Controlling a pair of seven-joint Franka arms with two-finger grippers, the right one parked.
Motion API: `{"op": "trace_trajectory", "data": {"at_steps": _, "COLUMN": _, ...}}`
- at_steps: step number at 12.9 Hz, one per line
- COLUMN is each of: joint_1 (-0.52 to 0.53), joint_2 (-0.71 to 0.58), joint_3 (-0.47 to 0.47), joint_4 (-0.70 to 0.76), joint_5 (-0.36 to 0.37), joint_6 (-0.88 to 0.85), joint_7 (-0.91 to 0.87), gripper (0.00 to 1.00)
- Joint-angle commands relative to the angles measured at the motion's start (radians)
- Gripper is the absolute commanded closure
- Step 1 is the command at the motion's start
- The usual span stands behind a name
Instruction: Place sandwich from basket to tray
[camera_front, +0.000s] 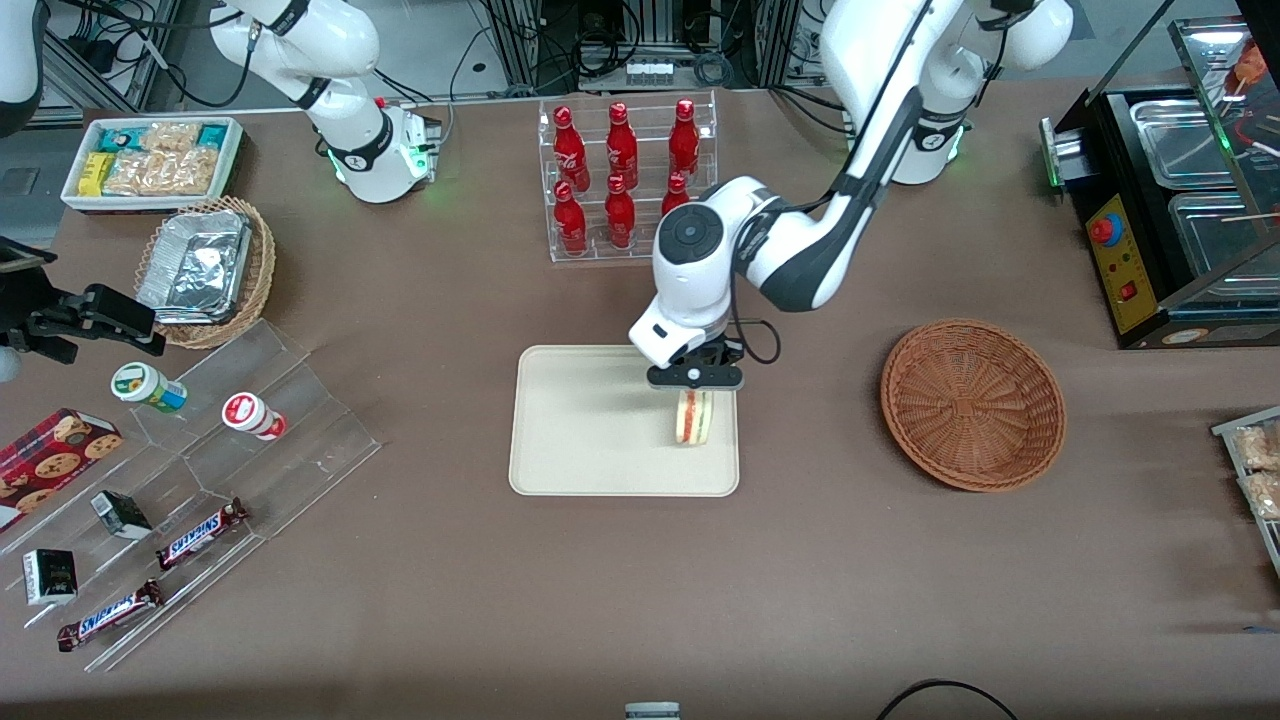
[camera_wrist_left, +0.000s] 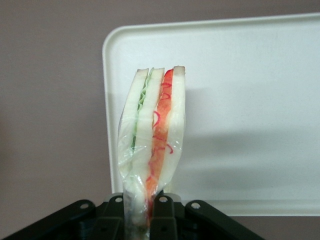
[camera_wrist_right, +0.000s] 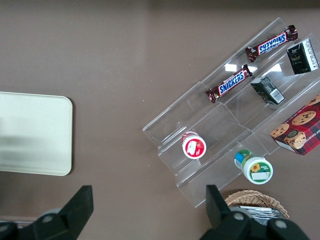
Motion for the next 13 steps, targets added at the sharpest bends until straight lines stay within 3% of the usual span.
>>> {"op": "trace_trajectory", "data": {"at_steps": 1, "joint_1": -0.024, "joint_2": 0.069, "joint_3": 0.017, "joint_4": 0.049, "joint_5": 0.034, "joint_6": 0.007, "joint_7": -0.039, "gripper": 0.96}}
{"op": "trace_trajectory", "data": {"at_steps": 3, "joint_1": -0.027, "joint_2": 0.096, "joint_3": 0.017, "joint_4": 0.049, "joint_5": 0.078, "joint_6": 0.05, "joint_7": -0.111, "gripper": 0.97}}
{"op": "trace_trajectory", "data": {"at_steps": 8, "joint_1": -0.027, "joint_2": 0.118, "joint_3": 0.016, "joint_4": 0.049, "joint_5": 0.083, "joint_6": 0.063, "joint_7": -0.153, "gripper": 0.94}}
{"op": "trace_trajectory", "data": {"at_steps": 9, "joint_1": -0.025, "joint_2": 0.122, "joint_3": 0.016, "joint_4": 0.049, "joint_5": 0.081, "joint_6": 0.063, "joint_7": -0.153, "gripper": 0.86}}
{"op": "trace_trajectory", "data": {"at_steps": 10, "joint_1": -0.025, "joint_2": 0.125, "joint_3": 0.017, "joint_4": 0.05, "joint_5": 0.078, "joint_6": 0.063, "joint_7": -0.153, "gripper": 0.57}}
{"op": "trace_trajectory", "data": {"at_steps": 11, "joint_1": -0.025, "joint_2": 0.126, "joint_3": 0.017, "joint_4": 0.051, "joint_5": 0.081, "joint_6": 0.063, "joint_7": -0.151, "gripper": 0.11}}
{"op": "trace_trajectory", "data": {"at_steps": 12, "joint_1": -0.025, "joint_2": 0.118, "joint_3": 0.017, "joint_4": 0.051, "joint_5": 0.084, "joint_6": 0.063, "joint_7": -0.148, "gripper": 0.0}}
{"op": "trace_trajectory", "data": {"at_steps": 13, "joint_1": -0.018, "joint_2": 0.103, "joint_3": 0.017, "joint_4": 0.055, "joint_5": 0.078, "joint_6": 0.061, "joint_7": -0.151, "gripper": 0.0}}
